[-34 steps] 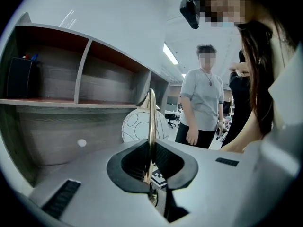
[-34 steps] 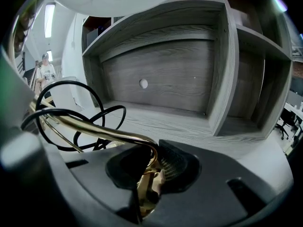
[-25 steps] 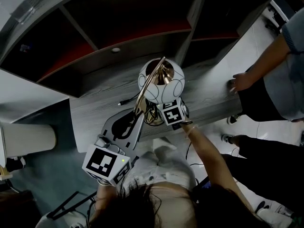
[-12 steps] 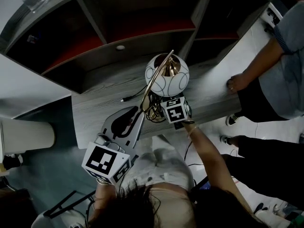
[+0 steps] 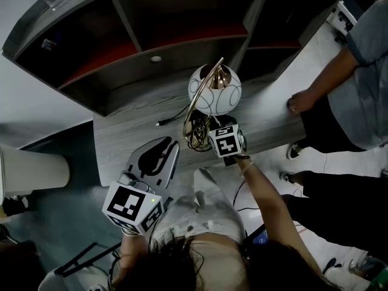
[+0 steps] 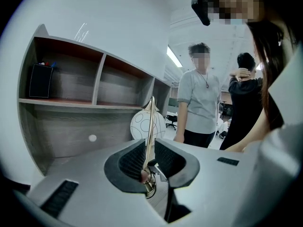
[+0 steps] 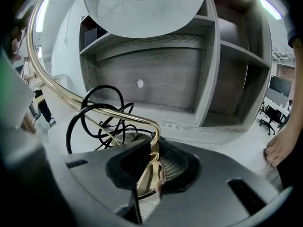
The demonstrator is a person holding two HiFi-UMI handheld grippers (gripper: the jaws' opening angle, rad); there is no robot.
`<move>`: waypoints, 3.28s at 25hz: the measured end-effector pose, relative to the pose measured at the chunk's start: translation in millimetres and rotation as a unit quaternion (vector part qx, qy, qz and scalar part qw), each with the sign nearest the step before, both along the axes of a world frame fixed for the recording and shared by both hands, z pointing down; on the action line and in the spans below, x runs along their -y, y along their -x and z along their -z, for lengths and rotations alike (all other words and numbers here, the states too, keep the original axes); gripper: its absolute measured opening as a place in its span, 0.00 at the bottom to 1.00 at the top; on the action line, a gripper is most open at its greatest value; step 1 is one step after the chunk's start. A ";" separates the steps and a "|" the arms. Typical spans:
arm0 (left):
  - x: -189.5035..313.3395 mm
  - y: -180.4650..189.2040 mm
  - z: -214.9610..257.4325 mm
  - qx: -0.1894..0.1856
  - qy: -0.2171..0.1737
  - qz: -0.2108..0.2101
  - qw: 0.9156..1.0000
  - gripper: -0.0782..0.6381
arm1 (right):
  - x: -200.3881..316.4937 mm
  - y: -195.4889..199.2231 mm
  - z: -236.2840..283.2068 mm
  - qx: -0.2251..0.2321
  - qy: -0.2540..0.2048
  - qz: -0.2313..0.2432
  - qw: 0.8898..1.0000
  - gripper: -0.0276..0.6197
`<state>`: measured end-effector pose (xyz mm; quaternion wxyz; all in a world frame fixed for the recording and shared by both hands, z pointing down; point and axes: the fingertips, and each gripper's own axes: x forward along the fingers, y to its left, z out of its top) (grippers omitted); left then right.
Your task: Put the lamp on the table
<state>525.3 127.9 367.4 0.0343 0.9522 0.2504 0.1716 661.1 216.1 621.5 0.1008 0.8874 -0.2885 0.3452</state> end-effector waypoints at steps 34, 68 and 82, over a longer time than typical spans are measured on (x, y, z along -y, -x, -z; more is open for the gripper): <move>3.4 98.6 4.6 -0.016 0.010 0.000 1.000 0.16 | -29.9 92.3 52.3 -0.052 0.003 -0.047 0.998 0.11; -26.8 164.8 7.5 -0.029 0.018 0.023 0.999 0.16 | -44.8 205.2 135.0 -0.116 -0.039 0.010 0.992 0.10; -69.8 190.8 6.1 -0.029 0.018 0.039 0.999 0.16 | -77.5 244.0 153.1 -0.131 -0.054 0.042 0.989 0.10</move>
